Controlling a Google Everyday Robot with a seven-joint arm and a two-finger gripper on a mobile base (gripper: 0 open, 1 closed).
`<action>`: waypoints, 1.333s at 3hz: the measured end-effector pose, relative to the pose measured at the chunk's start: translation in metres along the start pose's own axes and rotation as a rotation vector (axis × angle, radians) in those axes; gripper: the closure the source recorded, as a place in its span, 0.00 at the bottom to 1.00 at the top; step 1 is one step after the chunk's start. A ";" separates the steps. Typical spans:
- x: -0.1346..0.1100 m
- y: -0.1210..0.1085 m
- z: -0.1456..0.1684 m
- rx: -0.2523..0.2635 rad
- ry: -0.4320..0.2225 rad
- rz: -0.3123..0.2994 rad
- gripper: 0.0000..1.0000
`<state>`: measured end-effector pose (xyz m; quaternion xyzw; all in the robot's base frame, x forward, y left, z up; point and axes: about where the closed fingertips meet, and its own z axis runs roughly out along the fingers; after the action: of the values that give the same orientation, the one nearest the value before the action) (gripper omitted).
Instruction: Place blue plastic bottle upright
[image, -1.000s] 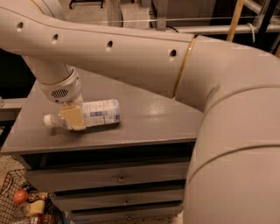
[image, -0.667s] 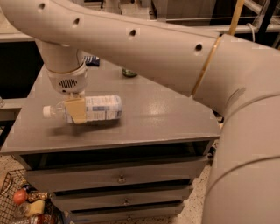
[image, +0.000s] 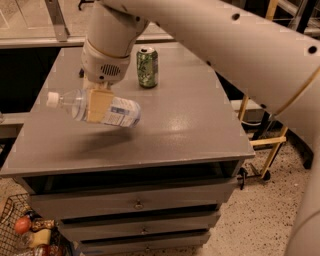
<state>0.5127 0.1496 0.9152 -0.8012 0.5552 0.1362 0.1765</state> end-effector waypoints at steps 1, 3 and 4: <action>0.006 -0.005 -0.019 0.009 -0.225 -0.018 1.00; 0.015 -0.009 -0.034 -0.039 -0.583 0.039 1.00; 0.014 -0.009 -0.033 -0.038 -0.585 0.039 1.00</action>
Offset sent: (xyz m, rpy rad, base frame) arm 0.0211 -0.0402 0.0349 0.6578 0.2840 0.0678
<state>0.5266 0.1259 0.9402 -0.7203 0.4935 0.3751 0.3112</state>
